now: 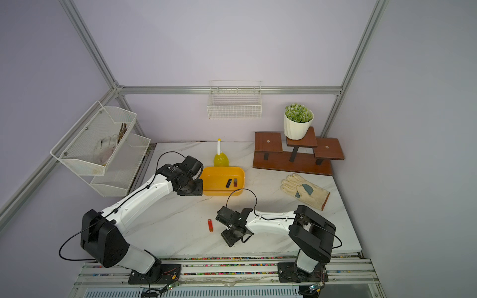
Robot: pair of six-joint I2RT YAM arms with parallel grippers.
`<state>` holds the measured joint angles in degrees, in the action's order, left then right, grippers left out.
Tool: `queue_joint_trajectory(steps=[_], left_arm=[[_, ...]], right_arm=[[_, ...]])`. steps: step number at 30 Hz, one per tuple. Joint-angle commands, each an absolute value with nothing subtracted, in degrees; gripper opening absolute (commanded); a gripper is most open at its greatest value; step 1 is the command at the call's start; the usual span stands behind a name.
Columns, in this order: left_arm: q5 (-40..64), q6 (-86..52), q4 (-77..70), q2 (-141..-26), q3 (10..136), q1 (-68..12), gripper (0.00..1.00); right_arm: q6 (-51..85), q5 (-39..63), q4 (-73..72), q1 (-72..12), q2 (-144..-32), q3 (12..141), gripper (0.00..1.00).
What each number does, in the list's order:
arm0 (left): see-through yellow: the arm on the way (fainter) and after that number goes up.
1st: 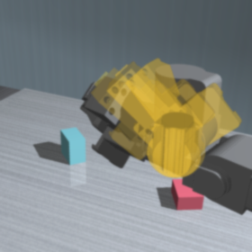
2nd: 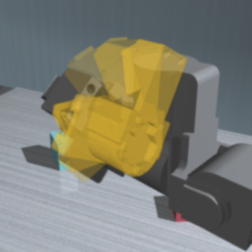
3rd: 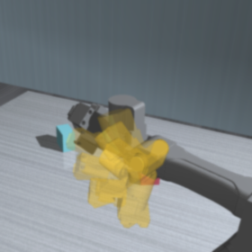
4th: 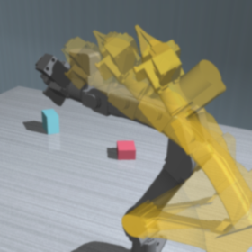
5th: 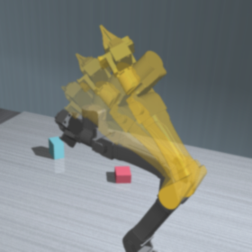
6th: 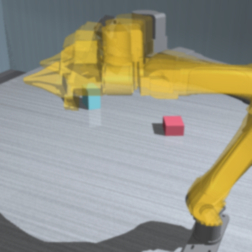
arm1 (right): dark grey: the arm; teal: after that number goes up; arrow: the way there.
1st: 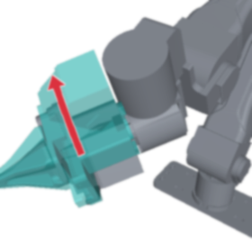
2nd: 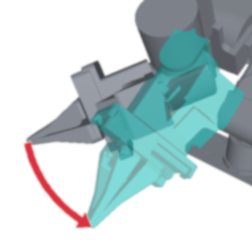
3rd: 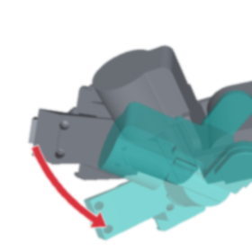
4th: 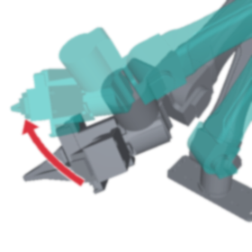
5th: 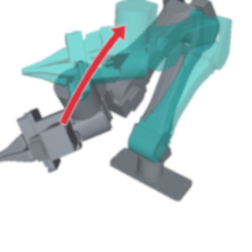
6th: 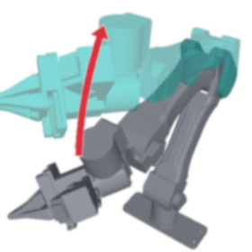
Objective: Put the usb flash drive into the storage box
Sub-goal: Pick up the USB flash from the center of the board.
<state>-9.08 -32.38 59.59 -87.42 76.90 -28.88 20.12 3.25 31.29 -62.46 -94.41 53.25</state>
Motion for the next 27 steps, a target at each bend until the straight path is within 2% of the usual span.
queue_joint_trajectory(steps=[1, 27], left_arm=[[-10.36, -33.28, 58.84, -85.14, 76.89, -28.72, 0.54], [-10.11, -33.74, 58.97, -84.02, 73.45, -28.67, 0.55]], right_arm=[[20.93, 2.51, 32.01, -64.14, -94.91, 54.64, 0.6], [21.45, -6.22, 42.12, -67.1, -101.71, 60.65, 0.33]])
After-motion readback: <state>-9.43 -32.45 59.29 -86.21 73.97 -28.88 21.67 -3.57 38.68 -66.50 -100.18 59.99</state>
